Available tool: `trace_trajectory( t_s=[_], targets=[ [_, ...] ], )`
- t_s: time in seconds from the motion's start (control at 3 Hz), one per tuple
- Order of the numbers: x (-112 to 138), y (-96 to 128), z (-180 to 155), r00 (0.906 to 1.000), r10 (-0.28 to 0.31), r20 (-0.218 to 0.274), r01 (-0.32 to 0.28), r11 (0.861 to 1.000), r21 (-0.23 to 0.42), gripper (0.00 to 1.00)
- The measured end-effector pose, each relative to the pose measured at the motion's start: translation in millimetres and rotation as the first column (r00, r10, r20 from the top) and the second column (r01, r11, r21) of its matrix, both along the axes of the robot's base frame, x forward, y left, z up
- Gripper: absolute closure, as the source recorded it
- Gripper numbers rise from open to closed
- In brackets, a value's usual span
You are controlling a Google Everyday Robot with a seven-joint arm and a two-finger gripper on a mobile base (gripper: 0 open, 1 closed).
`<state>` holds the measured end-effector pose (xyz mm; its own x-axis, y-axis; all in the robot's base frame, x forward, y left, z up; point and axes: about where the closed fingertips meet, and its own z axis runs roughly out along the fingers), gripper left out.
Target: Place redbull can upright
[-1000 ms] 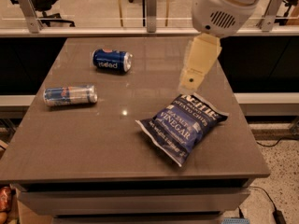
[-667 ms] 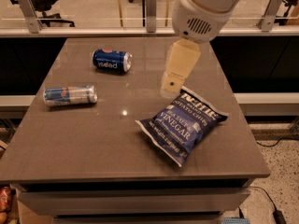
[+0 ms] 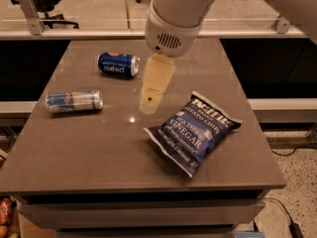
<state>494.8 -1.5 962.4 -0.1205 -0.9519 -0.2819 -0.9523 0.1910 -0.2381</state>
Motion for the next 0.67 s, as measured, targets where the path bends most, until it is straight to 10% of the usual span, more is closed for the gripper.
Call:
trace_trajectory(
  t_s=[0.67],
  targets=[
    [-0.4,53.4,-11.1,0.9939,0.106,-0.031,-0.106,0.994,-0.014,0.00]
  ],
)
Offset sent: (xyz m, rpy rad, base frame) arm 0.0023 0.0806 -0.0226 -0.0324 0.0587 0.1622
